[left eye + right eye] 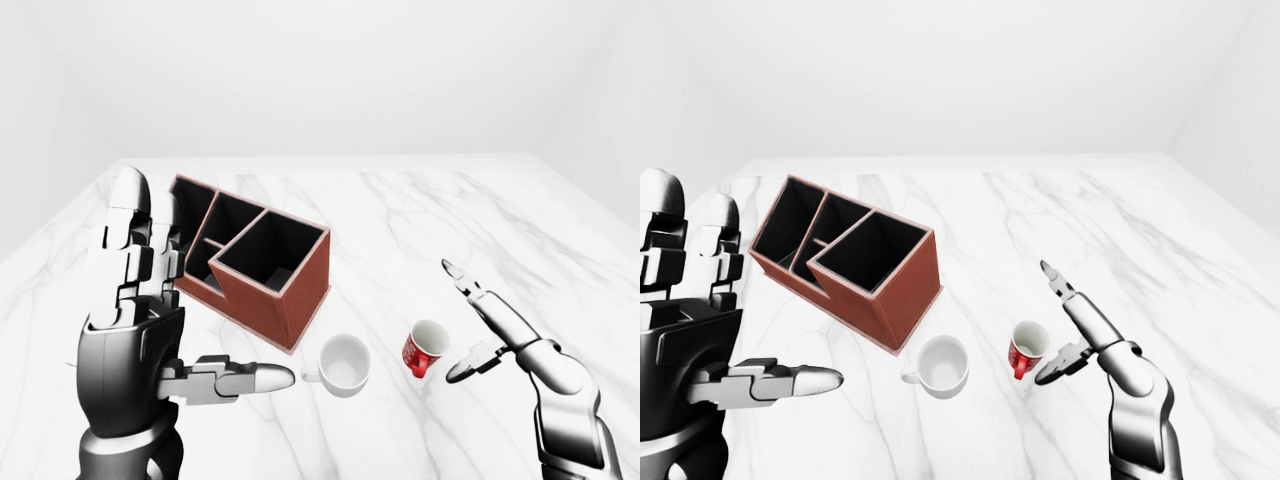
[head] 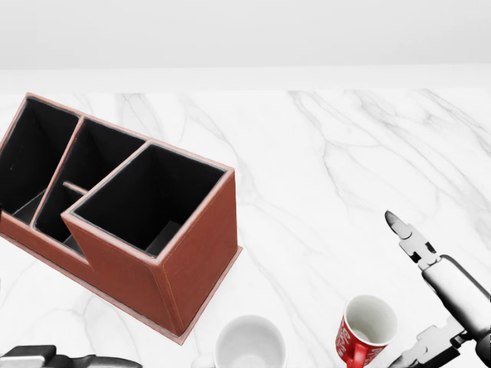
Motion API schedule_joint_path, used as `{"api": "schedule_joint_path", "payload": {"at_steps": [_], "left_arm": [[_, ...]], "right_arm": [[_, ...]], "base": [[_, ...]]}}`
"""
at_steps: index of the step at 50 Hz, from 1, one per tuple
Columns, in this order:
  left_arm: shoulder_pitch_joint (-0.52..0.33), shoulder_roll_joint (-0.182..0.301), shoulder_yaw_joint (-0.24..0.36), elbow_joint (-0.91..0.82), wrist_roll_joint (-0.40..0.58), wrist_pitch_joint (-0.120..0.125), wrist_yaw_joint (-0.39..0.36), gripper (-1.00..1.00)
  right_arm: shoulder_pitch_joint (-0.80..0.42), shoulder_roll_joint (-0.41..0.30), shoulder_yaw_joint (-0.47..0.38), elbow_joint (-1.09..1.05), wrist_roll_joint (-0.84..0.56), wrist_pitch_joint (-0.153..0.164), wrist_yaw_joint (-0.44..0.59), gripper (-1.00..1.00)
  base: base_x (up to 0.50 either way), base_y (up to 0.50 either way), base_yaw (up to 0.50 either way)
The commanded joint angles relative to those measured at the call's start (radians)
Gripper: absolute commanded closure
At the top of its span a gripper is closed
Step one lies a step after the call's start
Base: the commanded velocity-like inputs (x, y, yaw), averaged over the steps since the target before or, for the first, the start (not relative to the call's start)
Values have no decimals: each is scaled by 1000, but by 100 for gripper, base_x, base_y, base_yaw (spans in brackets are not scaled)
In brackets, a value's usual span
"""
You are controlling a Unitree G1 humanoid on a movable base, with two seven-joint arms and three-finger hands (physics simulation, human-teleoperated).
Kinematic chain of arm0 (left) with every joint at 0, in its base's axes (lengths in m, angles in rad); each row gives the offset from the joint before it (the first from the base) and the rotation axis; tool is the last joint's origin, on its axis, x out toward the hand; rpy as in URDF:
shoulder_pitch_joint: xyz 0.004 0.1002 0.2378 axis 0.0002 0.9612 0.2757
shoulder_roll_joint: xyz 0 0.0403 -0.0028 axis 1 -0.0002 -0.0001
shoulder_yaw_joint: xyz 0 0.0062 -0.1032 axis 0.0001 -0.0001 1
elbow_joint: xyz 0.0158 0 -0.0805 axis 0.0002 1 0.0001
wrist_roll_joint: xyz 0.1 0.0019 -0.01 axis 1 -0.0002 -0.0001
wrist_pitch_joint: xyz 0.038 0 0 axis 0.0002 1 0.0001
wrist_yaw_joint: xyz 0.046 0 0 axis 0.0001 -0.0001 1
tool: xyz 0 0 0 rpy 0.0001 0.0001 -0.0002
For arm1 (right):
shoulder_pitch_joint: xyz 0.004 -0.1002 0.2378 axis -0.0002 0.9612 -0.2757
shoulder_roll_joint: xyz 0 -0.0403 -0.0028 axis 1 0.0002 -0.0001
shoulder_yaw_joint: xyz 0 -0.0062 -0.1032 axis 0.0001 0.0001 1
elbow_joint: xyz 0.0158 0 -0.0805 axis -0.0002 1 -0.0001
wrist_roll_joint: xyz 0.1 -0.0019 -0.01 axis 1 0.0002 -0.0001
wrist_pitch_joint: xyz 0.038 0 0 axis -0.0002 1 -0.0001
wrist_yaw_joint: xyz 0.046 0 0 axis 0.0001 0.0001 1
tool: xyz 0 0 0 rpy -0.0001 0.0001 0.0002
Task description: Pick up the red mug and place it to the right of the caddy.
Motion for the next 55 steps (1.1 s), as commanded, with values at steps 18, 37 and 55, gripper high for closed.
{"api": "schedule_joint_path", "payload": {"at_steps": [18,37,55], "left_arm": [[-6,4,-10,6,5,0,8,-100],[-3,4,-8,10,4,0,6,-100],[-5,1,5,8,-4,0,0,-100]], "right_arm": [[-49,-39,30,169,-14,0,0,-100],[-103,-67,52,262,-26,0,0,-100],[-152,-97,81,381,-35,0,-12,-100]], "base": [[0,0,0],[0,0,0],[0,0,0]]}}
